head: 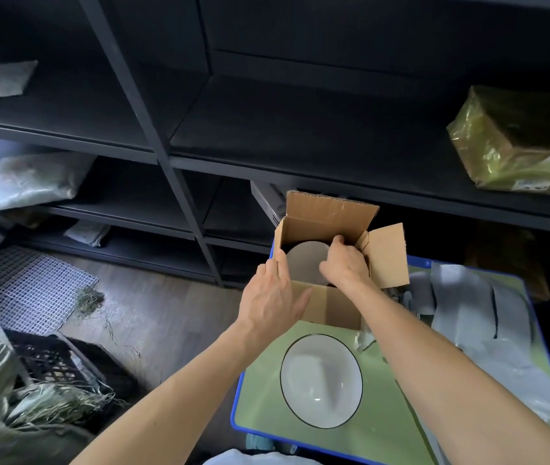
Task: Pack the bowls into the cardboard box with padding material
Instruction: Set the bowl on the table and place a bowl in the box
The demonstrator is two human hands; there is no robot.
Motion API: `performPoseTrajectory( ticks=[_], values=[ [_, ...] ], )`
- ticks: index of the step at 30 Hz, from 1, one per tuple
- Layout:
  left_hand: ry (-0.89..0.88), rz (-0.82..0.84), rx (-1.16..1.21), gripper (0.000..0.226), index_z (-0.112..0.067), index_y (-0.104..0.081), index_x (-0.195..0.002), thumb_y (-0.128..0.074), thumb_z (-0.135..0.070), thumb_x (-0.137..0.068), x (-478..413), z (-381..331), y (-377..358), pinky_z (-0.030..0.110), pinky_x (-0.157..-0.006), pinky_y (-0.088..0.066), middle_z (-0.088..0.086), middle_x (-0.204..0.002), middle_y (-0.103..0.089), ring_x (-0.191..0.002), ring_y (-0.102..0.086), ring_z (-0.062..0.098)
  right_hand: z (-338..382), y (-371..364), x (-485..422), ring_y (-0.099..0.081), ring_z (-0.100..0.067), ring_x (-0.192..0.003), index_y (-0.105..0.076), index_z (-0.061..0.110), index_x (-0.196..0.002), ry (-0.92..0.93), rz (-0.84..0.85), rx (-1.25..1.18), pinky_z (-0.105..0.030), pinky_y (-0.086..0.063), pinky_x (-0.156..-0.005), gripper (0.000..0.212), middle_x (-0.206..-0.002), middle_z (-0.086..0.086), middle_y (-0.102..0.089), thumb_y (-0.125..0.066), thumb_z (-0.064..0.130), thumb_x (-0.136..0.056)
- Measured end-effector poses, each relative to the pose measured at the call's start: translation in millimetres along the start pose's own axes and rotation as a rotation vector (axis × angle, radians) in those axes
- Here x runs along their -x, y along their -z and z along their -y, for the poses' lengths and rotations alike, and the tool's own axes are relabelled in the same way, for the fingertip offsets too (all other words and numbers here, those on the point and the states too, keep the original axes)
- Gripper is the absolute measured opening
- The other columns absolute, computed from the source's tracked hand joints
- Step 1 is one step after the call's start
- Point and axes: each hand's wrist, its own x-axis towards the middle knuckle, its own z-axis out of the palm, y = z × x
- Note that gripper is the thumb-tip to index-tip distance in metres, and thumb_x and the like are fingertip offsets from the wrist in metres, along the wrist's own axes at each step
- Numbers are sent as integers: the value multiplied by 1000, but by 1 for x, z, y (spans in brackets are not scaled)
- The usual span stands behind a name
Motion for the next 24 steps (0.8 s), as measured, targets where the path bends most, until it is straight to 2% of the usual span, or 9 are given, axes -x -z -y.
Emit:
performPoseTrajectory(
  ticks=[5,7,10,12,14,16,18,21,24],
  values=[
    [-18,18,61,86,-5,-12,-154,-39,-63,-96,0,8,-1,28,-83,-43,5,-114,-51,-97,-50,19,-1,31,25,-61,-38,-110,-45,0,-130,45,-132,-41,-39,-46,-84,40,-119,-22,-65,-51,9,-91],
    [-15,34,141,81,-9,-13,-154,-40,-60,-97,2,11,-3,32,-83,-46,6,-114,-53,-98,-52,23,-4,46,37,-61,-36,-100,-48,1,-122,72,-187,-54,-34,-41,-71,31,-113,-20,-66,-50,9,-92],
    [-15,23,284,63,-14,-32,-144,-32,-57,-97,-1,19,0,47,-85,-49,12,-116,-57,-103,-56,33,-10,66,55,-46,-25,-82,-49,6,-121,74,-246,-69,-29,-31,-55,27,-101,-12,-64,-48,12,-95],
    [-3,-18,376,57,-14,-41,-136,-27,-55,-99,-1,19,8,49,-90,-47,13,-118,-57,-108,-55,34,-14,71,63,-46,-25,-91,-50,10,-122,60,-276,-146,-33,-46,-66,30,-94,-9,-55,-50,15,-93],
    [6,-44,490,58,-13,-43,-137,-24,-53,-100,1,15,22,45,-96,-44,13,-125,-56,-114,-52,32,-18,72,71,-50,-32,-101,-52,14,-121,46,-303,-217,-42,-55,-76,33,-100,-9,-47,-51,18,-89],
    [-20,-88,590,61,-13,-45,-135,-22,-54,-96,4,9,37,39,-94,-45,11,-126,-56,-114,-54,29,-21,74,83,-51,-32,-95,-54,15,-121,54,-319,-260,-44,-55,-76,33,-110,-12,-50,-50,16,-88],
    [-51,-134,664,58,-16,-44,-134,-27,-55,-95,9,4,51,37,-90,-47,9,-124,-57,-109,-56,26,-25,75,96,-49,-26,-87,-55,13,-122,86,-324,-307,-40,-52,-73,35,-106,-7,-52,-48,10,-88],
    [-21,-83,642,43,-20,-42,-132,-36,-49,-101,20,-1,67,33,-74,-46,6,-103,-62,-90,-60,28,-33,74,120,-54,-26,-88,-55,15,-123,113,-300,-404,-41,-53,-74,38,-107,-5,-58,-45,8,-87],
    [23,-3,553,23,-20,-44,-119,-42,-35,-102,39,-4,77,31,-59,-39,-1,-80,-53,-74,-58,33,-42,69,145,-57,-33,-99,-52,20,-125,92,-286,-425,-45,-53,-82,39,-113,-7,-66,-44,12,-88]
  ],
)
